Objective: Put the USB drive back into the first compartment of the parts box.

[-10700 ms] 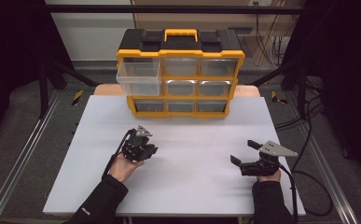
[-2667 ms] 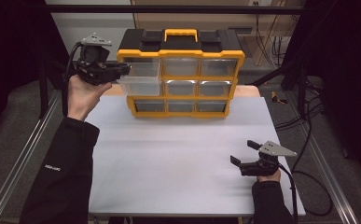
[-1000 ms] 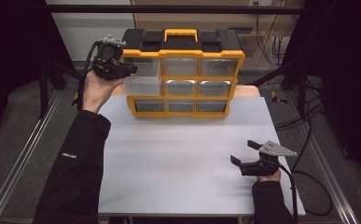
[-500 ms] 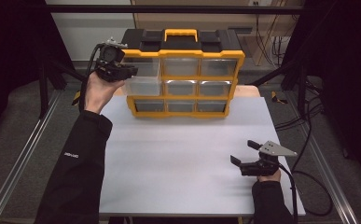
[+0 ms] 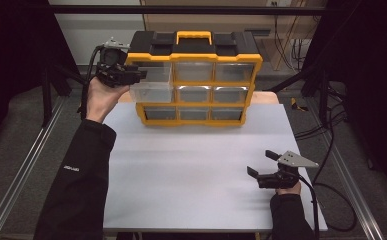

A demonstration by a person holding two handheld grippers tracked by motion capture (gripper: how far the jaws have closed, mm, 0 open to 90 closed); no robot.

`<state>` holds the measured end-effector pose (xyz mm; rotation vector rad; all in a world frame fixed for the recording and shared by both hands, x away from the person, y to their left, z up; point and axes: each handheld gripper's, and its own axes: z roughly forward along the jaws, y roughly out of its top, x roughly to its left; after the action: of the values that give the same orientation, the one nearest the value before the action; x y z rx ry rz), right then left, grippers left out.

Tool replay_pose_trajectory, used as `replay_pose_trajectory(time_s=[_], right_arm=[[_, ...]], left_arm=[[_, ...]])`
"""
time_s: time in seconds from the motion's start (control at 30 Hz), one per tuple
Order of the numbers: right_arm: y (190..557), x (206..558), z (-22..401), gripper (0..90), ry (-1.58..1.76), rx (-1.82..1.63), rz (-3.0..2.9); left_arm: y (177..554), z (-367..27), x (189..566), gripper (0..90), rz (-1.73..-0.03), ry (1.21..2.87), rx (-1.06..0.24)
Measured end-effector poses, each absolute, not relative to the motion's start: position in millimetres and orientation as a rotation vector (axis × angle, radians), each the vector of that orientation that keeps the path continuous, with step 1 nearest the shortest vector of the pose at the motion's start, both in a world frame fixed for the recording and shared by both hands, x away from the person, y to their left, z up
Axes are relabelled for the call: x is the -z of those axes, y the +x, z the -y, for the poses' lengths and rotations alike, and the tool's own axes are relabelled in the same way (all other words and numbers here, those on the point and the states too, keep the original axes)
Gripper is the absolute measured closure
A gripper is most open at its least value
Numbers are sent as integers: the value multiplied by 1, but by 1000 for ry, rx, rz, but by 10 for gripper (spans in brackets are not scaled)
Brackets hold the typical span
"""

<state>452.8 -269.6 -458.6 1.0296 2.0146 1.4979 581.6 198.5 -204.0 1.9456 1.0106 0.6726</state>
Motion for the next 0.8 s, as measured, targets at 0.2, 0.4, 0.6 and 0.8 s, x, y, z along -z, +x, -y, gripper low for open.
replay_pose_trajectory(time_s=[0.2, 0.4, 0.6, 0.8], right_arm=[[453, 458, 270, 22, 1028, -1500, -2013], [453, 458, 270, 22, 1029, -1499, -2014], [453, 458, 270, 22, 1029, -1500, -2013], [453, 458, 270, 22, 1029, -1499, -2011]], left_arm=[[573, -201, 201, 454, -990, 1917, -694], [565, -205, 199, 343, -954, 1881, -680], [556, -209, 198, 232, -919, 1865, -683], [548, -212, 199, 133, -900, 1858, -659]])
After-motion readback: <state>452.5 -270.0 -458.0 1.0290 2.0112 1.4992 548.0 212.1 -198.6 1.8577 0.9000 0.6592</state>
